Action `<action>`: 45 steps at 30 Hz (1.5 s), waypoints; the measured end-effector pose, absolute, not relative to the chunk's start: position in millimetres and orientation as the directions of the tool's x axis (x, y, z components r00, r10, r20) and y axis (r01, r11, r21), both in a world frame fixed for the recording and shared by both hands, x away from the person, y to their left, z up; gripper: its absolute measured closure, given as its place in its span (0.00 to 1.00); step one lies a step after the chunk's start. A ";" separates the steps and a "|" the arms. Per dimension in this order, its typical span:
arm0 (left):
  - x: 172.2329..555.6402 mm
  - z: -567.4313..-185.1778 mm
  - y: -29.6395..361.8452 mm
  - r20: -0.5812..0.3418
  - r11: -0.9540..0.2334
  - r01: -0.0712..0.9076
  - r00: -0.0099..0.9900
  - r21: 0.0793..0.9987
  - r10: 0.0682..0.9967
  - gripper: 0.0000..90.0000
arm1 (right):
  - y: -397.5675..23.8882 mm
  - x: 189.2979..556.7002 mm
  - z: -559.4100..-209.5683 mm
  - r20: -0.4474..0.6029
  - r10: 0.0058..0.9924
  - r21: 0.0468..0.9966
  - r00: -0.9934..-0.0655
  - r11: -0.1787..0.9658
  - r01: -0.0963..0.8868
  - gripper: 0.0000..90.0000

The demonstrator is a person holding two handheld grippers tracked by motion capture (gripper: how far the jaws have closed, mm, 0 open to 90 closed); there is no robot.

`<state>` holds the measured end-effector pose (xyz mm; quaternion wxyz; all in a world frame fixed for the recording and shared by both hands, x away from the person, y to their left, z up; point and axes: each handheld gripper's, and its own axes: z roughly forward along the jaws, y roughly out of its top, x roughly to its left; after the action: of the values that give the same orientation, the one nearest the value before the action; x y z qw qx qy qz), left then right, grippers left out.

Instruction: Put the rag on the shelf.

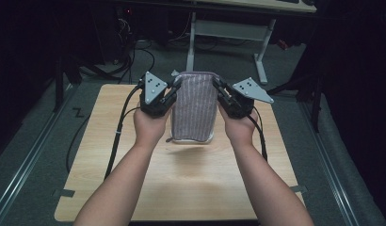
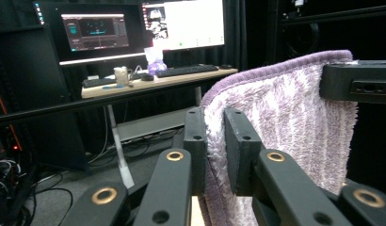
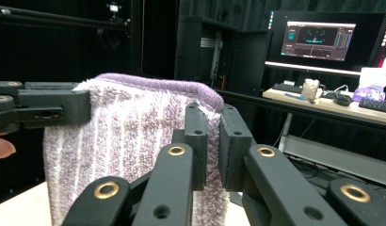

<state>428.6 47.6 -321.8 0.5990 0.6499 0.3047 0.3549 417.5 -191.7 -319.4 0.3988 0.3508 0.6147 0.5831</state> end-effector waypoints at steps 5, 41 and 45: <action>439.5 -321.9 46.5 0.109 -0.119 -0.020 0.570 0.993 0.815 0.89 | -191.3 425.8 -321.2 -0.087 0.901 0.996 -0.425 0.084 -0.027 0.94; 520.9 -331.7 42.7 0.108 -0.180 0.096 0.501 0.979 0.858 0.88 | -186.9 505.7 -325.5 -0.054 0.903 0.990 -0.426 0.103 0.094 0.93; 532.6 -342.1 43.3 0.060 -0.165 0.169 0.499 0.972 0.864 0.86 | -185.6 512.4 -333.5 -0.068 0.904 0.981 -0.421 0.138 0.139 0.93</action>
<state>532.6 43.3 -342.1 0.5257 0.6880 0.3756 0.3305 512.4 -185.6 -333.5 0.3652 0.3950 0.6601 0.5243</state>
